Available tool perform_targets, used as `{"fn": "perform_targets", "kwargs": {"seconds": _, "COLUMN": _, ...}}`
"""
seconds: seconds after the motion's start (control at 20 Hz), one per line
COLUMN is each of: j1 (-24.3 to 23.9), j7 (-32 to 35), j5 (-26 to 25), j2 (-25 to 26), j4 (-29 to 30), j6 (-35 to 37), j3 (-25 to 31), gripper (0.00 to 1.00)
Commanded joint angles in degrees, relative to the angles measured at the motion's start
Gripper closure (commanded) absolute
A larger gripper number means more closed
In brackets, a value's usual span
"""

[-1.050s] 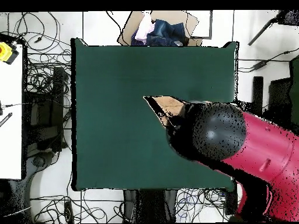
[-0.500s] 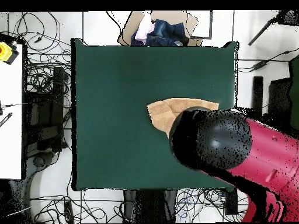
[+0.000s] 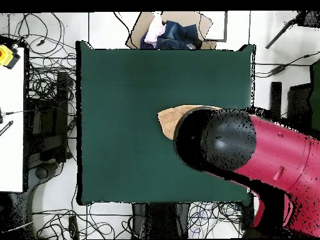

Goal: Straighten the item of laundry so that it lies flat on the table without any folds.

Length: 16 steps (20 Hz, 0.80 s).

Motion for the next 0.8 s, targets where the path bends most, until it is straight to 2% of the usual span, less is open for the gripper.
{"fn": "perform_targets", "kwargs": {"seconds": 0.05, "j1": -0.18, "j7": -5.67, "j5": -2.66, "j2": 3.57, "j4": 1.30, "j6": 2.48, "j3": 6.67, "gripper": 0.00}}
{"fn": "perform_targets", "kwargs": {"seconds": 0.4, "j1": -0.58, "j7": -4.75, "j5": -3.50, "j2": 5.32, "j4": 0.40, "j6": 1.26, "j3": 7.14, "gripper": 0.00}}
{"fn": "perform_targets", "kwargs": {"seconds": 0.45, "j1": -1.24, "j7": -4.56, "j5": -3.27, "j2": 6.36, "j4": 1.20, "j6": -1.27, "j3": 7.60, "gripper": 0.00}}
{"fn": "perform_targets", "kwargs": {"seconds": 0.65, "j1": -2.29, "j7": -2.18, "j5": -4.07, "j2": 16.08, "j4": 1.40, "j6": -9.72, "j3": 10.33, "gripper": 0.00}}
{"fn": "perform_targets", "kwargs": {"seconds": 0.8, "j1": -3.23, "j7": 0.38, "j5": -1.93, "j2": 19.38, "j4": 2.92, "j6": -17.65, "j3": 12.66, "gripper": 0.00}}
